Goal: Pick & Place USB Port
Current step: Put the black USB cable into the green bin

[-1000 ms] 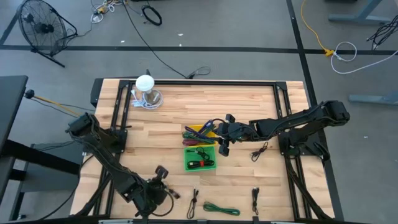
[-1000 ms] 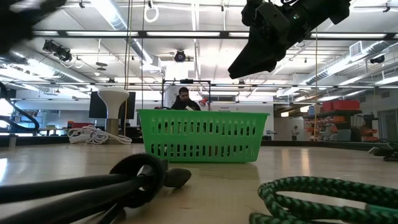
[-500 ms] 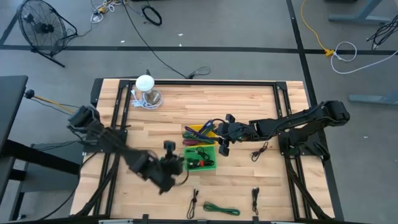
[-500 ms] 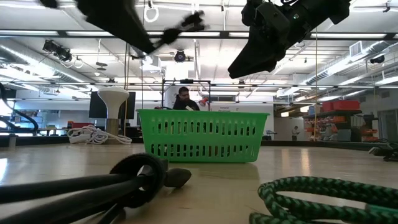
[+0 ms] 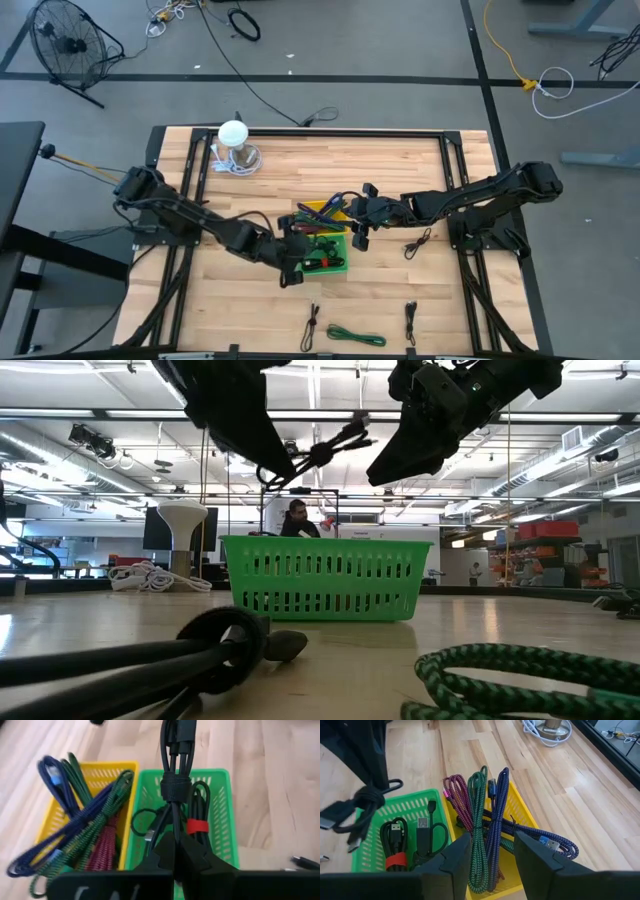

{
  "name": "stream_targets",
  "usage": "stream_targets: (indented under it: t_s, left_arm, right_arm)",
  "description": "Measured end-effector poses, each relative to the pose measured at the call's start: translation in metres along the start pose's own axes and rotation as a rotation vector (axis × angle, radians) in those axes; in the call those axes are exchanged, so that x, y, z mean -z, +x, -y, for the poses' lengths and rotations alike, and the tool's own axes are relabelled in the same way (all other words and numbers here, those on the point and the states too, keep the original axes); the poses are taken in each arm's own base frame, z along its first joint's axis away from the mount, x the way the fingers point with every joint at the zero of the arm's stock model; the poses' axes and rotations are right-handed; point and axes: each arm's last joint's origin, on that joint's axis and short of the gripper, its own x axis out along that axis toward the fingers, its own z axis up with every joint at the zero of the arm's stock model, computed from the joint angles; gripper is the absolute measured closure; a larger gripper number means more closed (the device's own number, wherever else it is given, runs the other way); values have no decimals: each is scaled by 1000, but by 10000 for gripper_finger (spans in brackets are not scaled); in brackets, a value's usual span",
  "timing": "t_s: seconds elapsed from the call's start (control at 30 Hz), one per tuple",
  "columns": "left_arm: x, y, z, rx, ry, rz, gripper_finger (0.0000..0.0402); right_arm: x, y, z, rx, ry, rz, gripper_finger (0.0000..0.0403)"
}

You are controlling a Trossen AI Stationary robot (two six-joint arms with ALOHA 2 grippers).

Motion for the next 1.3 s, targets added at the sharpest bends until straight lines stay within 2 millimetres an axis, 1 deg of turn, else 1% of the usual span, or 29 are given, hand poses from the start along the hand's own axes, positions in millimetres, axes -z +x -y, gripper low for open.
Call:
stream_targets:
  t_s: [0.1,0.23,0.3,0.43,0.57,0.67,0.73,0.87,0.97,1.13,1.3]
  left_arm:
    - [8,3,3,37,-40,3,397]
    - [21,8,8,57,-49,-7,397]
    - [22,11,9,65,-89,12,397]
    - [25,17,9,68,-103,18,396]
    - [28,25,13,77,-104,14,396]
    - [34,33,14,81,-91,-17,397]
    - [36,36,14,73,-87,-26,392]
    - [36,39,14,73,-60,-20,361]
    - [35,39,14,75,-59,-16,345]
    - [34,39,15,73,-61,-5,336]
    - [30,38,16,84,14,36,334]
  right_arm:
    - [0,0,0,0,0,0,252]
    - [0,0,0,0,1,3,252]
    - [-1,0,0,-1,2,5,252]
    - [-1,0,0,-1,2,8,252]
    - [-1,0,0,-1,2,7,252]
    - [-1,0,0,-1,2,6,252]
    - [0,0,0,-1,2,5,252]
    - [-1,0,0,-1,2,7,252]
    - [0,0,0,0,2,6,252]
    - [0,0,0,-1,1,6,252]
    - [-1,0,0,-5,4,6,252]
